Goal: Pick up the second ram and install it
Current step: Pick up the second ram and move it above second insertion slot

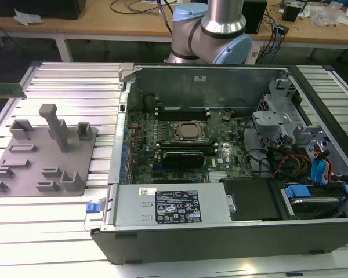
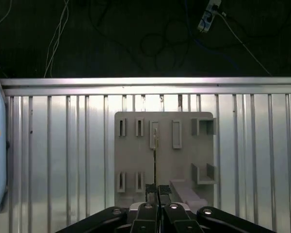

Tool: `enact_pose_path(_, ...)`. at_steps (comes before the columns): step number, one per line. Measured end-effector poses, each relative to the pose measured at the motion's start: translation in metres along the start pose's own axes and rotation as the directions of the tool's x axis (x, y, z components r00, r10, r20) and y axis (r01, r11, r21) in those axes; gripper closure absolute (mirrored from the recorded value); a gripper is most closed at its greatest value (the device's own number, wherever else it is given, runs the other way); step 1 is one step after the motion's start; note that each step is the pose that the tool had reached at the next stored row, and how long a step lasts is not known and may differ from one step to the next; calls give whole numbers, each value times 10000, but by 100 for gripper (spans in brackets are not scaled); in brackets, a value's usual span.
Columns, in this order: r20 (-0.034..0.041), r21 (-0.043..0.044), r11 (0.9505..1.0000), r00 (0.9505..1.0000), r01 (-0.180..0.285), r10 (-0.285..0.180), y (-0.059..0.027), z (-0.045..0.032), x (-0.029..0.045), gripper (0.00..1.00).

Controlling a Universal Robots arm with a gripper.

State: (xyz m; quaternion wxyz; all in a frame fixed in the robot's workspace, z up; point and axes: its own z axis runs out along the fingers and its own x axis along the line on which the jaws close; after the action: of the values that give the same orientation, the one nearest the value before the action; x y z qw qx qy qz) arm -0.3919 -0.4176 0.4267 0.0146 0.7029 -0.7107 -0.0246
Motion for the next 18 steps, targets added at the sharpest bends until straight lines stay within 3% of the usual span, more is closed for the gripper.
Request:
enact_pose_path(3,-1,-46,10000,10000,-1,1,-146,-9,-2,91)
enact_pose_path(7,-3,-108,9999,10000,-2,2,-418,-23,-5,91)
enact_pose_path(13,-2,-155,9999,10000,-2,2,-711,-37,-8,91)
enact_pose_path(16,-2,-188,9998,10000,-3,3,-962,-50,-11,91)
enact_pose_path(18,-2,-199,9998,10000,-3,3,-1072,-54,-12,91)
